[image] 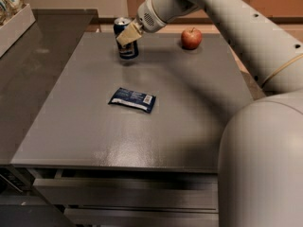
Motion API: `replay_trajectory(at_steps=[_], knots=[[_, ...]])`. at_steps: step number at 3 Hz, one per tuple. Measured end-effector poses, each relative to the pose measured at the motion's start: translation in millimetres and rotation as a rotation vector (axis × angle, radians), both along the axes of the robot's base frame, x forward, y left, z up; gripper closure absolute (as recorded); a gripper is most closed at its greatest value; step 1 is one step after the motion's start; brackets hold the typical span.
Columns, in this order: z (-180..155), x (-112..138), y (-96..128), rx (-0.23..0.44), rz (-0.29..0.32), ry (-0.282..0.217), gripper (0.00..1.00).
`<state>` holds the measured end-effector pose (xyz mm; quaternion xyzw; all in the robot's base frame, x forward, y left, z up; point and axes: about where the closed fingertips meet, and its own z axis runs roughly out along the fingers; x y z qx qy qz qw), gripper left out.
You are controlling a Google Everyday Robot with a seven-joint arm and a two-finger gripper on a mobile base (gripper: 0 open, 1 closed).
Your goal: Knock pepsi can over
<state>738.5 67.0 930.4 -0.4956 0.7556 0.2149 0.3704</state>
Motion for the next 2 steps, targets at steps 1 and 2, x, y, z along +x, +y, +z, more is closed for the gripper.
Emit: replay_trajectory(at_steps=[1, 2], knots=[[-3.6, -18.0, -28.4, -0.113, -0.004, 0.051, 1.0], [-9.0, -34.9, -56.0, -0.257, -0.002, 0.107, 1.0]])
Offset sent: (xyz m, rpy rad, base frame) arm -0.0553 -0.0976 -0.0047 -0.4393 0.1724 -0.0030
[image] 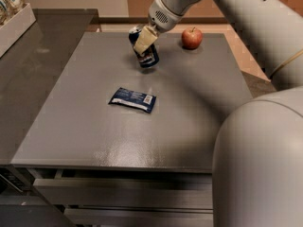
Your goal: Knock pepsi can over
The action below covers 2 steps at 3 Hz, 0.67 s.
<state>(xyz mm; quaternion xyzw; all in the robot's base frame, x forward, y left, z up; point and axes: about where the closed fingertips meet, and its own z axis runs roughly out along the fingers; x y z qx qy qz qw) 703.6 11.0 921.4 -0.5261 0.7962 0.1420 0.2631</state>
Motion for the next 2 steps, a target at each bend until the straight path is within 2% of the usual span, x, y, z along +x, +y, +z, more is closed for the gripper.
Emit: replay_trajectory(at_steps=[1, 2], knots=[[-1.2, -11.8, -19.9, -0.11, 0.009, 0.026, 0.82], [0.6, -21.9, -32.5, -0.206, 0.032, 0.04, 0.59]])
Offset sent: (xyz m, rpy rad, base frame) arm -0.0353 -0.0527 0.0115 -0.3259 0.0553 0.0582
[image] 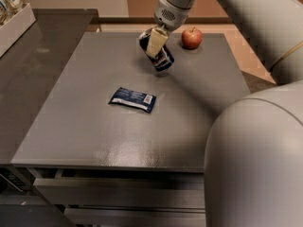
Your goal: Knock pepsi can over
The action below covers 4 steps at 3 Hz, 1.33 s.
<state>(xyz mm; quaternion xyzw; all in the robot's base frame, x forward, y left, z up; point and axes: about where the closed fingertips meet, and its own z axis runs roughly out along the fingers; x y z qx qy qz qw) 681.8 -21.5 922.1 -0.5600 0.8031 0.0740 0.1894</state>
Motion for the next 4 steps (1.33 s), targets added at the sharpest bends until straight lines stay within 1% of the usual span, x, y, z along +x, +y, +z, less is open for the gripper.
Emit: replay_trajectory(at_steps=[1, 2, 3, 4], knots=[[-4.0, -5.5, -0.7, -0.068, 0.037, 0.022, 0.36], [-9.7, -4.5, 2.3, -0.113, 0.062, 0.034, 0.12], [-11.3, -1.8, 4.6, -0.108, 0.061, 0.028, 0.0], [-11.4, -1.8, 4.6, -0.108, 0.061, 0.027, 0.0]])
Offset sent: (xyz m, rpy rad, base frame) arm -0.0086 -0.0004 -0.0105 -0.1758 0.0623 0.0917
